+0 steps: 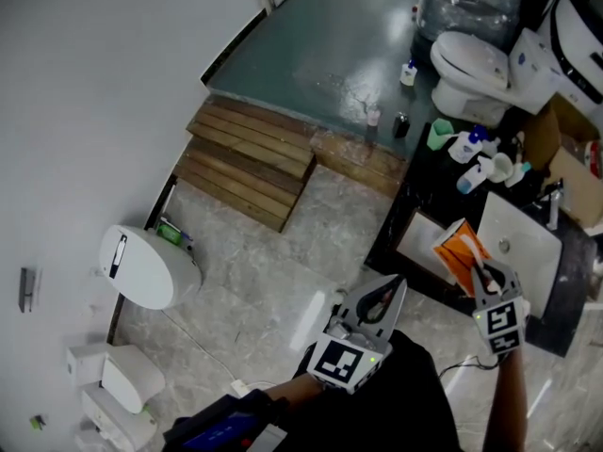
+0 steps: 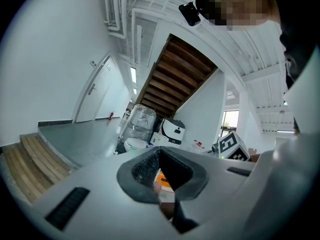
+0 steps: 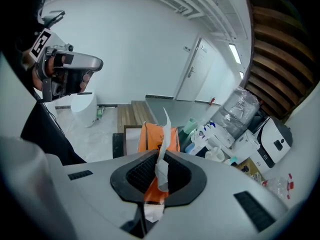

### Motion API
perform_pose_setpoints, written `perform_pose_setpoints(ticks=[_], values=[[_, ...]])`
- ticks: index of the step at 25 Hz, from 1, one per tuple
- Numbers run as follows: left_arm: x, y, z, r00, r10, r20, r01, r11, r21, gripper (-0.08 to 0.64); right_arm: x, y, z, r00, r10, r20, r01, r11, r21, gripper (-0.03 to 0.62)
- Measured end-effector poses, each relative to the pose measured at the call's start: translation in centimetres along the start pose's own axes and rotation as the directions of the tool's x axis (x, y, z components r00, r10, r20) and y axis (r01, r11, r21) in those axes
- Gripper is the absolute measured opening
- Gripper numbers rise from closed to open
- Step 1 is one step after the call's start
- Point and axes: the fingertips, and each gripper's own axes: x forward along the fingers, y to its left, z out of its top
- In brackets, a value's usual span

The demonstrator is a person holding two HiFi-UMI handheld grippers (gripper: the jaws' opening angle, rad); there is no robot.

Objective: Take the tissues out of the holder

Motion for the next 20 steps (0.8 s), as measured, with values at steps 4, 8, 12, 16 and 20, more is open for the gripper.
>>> perform_pose_setpoints(ticks=[4,8,12,16,20], values=[[0.2,-0.3,0.1,1.000,-0.006,0.000,0.006,1.000,0.003,-0.003,-0.3,-0.3,-0.1,1.000,-0.012,0.000,0.012,1.000,0.002,0.035],[0.3,-0.5,0.2,1.000,-0.011,-0.001,0.011,1.000,0.005,-0.003,-0.6,-0.5,-0.4,1.000,-0.020,0.001,0.020,1.000,0.010,0.035],[0.5,-0.8,-0.1,1.000,-0.015,-0.008,0.015,1.000,0.010,-0.003,-0.7,-0.8,-0.9,1.000,-0.024,0.000,0.024,0.999,0.025,0.035],[0.9,-1.4,-0.2,0.999,-0.032,-0.014,0.032,0.999,0.014,-0.003,-1.2,-1.0,-1.4,0.999,-0.038,-0.006,0.038,0.999,0.031,0.035],[1.2,-2.1,-0.3,0.998,-0.053,-0.020,0.053,0.998,0.018,-0.003,-1.8,-1.2,-1.8,0.999,-0.054,-0.008,0.054,0.998,0.044,0.035]])
